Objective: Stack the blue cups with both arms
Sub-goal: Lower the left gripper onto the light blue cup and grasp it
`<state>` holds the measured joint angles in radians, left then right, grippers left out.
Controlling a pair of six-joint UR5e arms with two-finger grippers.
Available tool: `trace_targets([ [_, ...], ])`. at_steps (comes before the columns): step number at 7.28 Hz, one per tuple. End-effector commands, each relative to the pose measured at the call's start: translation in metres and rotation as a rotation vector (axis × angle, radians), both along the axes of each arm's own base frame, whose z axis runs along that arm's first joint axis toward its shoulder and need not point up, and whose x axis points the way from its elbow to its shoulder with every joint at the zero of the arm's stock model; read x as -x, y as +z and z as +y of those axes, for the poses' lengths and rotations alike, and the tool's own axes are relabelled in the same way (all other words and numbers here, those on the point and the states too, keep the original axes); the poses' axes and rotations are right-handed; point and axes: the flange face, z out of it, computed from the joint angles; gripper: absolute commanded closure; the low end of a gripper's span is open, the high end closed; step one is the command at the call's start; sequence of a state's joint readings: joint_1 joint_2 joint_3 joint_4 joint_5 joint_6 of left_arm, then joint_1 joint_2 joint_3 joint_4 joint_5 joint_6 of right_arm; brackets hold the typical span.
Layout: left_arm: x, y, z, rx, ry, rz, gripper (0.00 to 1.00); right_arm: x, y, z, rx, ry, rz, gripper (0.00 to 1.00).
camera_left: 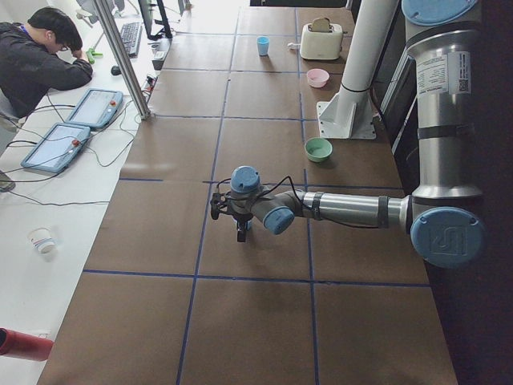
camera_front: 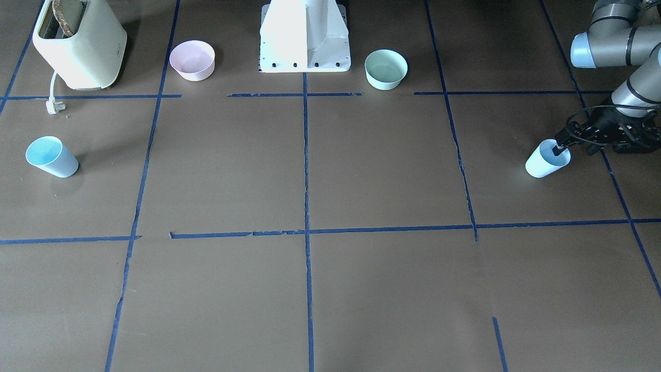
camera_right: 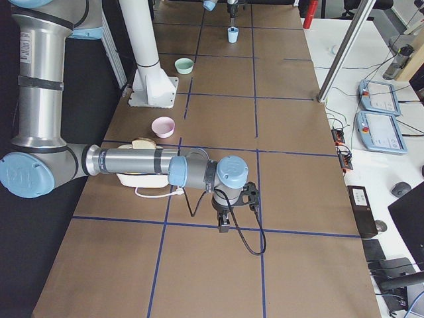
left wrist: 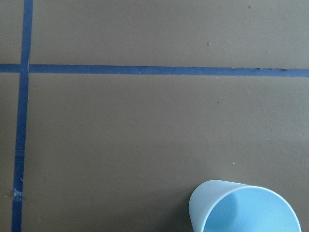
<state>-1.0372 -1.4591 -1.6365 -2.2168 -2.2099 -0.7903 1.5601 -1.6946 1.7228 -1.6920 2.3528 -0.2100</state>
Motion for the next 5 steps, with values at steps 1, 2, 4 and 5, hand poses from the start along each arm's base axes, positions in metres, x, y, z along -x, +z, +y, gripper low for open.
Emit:
trace_targets([
  [1,-0.0159,0.0049,-0.0010,0.001,0.015,-0.018,0.59,0.0000,0.0009,0.0010,0.002,0.000,0.000,0.00],
  [2,-0.0162,0.0050,-0.0016,-0.002,0.017,-0.018,0.93,0.0000,0.0016,0.0017,0.002,-0.001,0.000,0.00],
  [4,-0.0163,0.0033,-0.0016,0.000,0.015,-0.015,1.00,0.0000,0.0016,0.0017,0.001,-0.002,0.000,0.00],
  [5,-0.0179,-0.0010,-0.0014,-0.002,0.020,-0.005,1.00,0.0000,0.0016,0.0017,0.001,-0.002,0.000,0.00],
])
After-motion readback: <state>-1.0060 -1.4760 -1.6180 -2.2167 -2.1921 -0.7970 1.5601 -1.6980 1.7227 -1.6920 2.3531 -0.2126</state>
